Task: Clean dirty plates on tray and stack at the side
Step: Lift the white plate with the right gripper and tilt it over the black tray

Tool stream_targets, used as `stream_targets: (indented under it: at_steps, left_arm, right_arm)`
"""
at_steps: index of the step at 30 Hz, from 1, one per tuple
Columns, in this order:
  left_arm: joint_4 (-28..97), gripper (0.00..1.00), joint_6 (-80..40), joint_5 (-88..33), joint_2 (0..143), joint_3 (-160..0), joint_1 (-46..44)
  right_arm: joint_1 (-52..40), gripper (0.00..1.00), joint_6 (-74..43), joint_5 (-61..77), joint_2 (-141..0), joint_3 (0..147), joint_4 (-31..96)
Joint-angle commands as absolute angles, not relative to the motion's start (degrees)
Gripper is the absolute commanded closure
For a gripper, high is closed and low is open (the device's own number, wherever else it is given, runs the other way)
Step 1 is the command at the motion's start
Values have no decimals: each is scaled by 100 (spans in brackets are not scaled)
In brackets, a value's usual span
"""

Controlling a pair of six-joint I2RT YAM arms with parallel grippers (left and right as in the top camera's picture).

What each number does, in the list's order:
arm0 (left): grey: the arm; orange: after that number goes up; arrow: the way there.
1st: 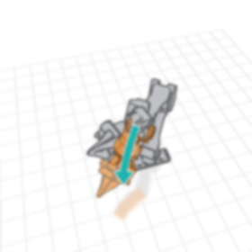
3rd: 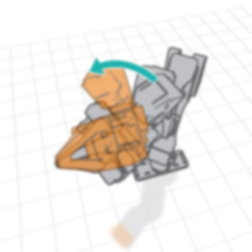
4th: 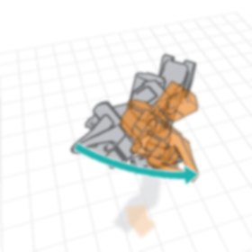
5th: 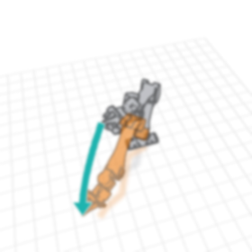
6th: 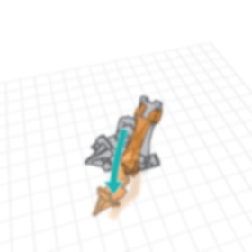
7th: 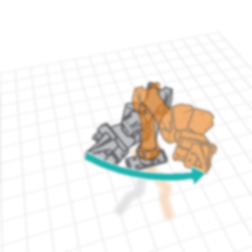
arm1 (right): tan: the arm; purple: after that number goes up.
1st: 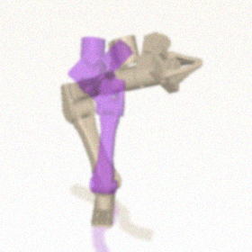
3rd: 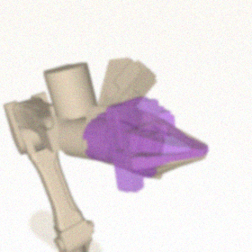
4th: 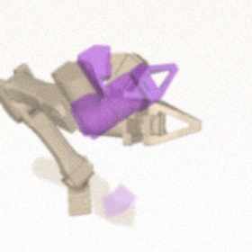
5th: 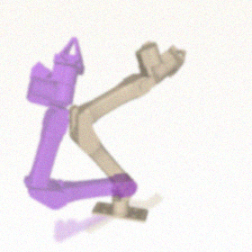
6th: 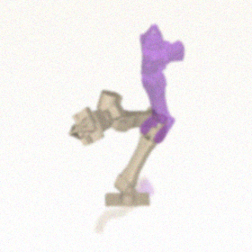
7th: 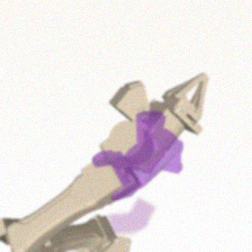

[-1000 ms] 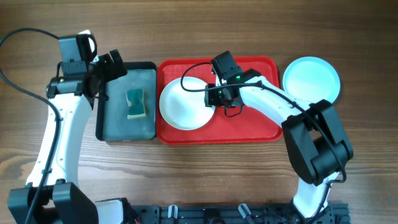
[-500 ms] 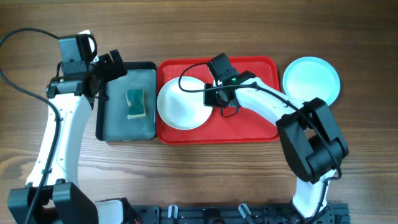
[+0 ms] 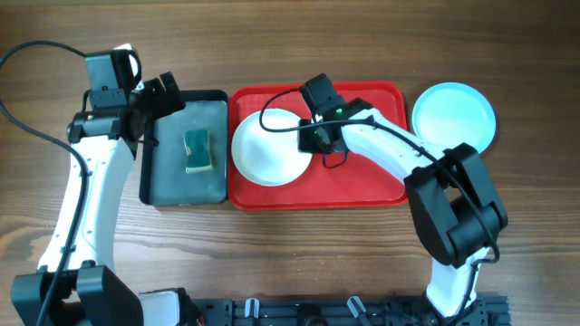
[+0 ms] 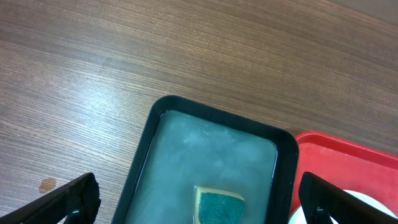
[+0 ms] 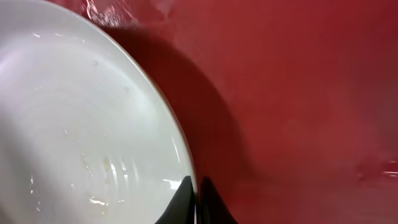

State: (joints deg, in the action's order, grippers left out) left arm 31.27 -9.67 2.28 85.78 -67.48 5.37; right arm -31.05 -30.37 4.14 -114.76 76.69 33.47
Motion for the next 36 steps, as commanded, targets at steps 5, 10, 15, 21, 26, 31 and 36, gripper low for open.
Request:
stream_targets:
  at_steps: [5, 10, 15, 21, 26, 31, 36]
  left_arm:
    - [3127, 0, -939, 266, 8604, -6772, 554]
    - [3127, 0, -939, 266, 8604, -6772, 554]
    - [3127, 0, -939, 266, 8604, -6772, 554]
    - [3127, 0, -939, 266, 8604, -6772, 554]
    - [3127, 0, -939, 266, 8604, -6772, 554]
    - [3127, 0, -939, 268, 8604, -6772, 554]
    - [3127, 0, -939, 266, 8604, -6772, 554]
  right_arm:
    - [-3118, 96, -2871, -25, -10547, 8079, 3317]
    - [-3361, 96, -2873, -123, -10457, 8079, 2991]
    - [-4283, 96, -2777, -1865, -10460, 8077, 2412]
    - [-4936, 96, -1903, -2401, -10521, 8077, 1605]
    - [-5041, 96, -1498, -2270, -10554, 8060, 1461]
    - [-5100, 96, -1498, -2226, -10554, 8055, 1450]
    - [-5100, 96, -1498, -2224, -10554, 8055, 1385]
